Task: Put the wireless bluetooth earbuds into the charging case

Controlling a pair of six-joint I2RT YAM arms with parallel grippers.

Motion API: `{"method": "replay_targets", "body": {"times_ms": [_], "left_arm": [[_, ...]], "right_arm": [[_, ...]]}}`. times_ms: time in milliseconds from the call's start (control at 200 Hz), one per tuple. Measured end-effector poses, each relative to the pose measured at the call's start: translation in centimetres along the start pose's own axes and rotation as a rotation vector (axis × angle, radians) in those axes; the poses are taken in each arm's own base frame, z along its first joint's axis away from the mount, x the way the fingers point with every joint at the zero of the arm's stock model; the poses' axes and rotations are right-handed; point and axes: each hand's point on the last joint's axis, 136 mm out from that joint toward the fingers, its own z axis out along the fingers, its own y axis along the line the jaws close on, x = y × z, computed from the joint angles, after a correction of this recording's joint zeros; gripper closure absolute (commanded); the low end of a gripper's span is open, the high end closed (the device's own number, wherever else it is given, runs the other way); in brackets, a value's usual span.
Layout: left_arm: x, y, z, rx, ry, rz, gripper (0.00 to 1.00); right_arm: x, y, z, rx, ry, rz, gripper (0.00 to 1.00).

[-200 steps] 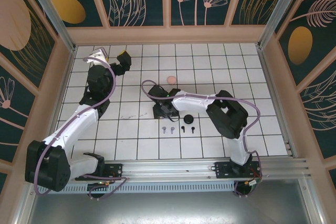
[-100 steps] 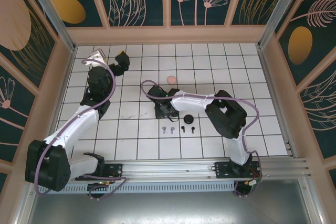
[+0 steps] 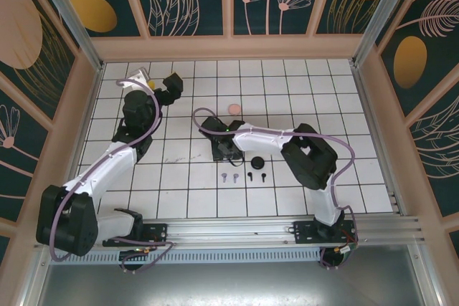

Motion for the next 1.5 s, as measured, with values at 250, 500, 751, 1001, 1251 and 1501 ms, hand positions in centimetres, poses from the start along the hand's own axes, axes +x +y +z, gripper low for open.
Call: {"method": "replay_targets", "body": {"times_ms": [250,500,751,1001,1251,1501], "left_arm": [[4.4,-1.4,-0.2,0.178,0.113,0.000,0.01],[9.5,-2.6,0.4,0.366,0.241,-0.060,0.07],[13.1,-3.5,1.0,0.475,0.323,-0.144,0.19],[16.9,-5.2,1.6,0.552,0.387,-0.196,0.32],[17.3,-7.4,2.4,0.625,0.367,-0.229,0.37],[16.8,-8.5,2.9,0.671,0.335,-0.250,0.44]], "right_arm": [[-7.6,-2.7,-5.2,-0.140,-0.141,0.191,0.66],[-14.6,-6.6,-7.9,-0.296,-0.251,0.451,0.66],[-17.2,-5.2,-9.7,-0.475,-0.259,0.621,0.67],[-18.6,-3.8,-11.1,-0.572,-0.268,0.739,0.67],[-18.9,-2.0,-12.4,-0.600,-0.281,0.775,0.67],[-19.3,-0.6,-13.5,-0.622,-0.300,0.772,0.67]]}}
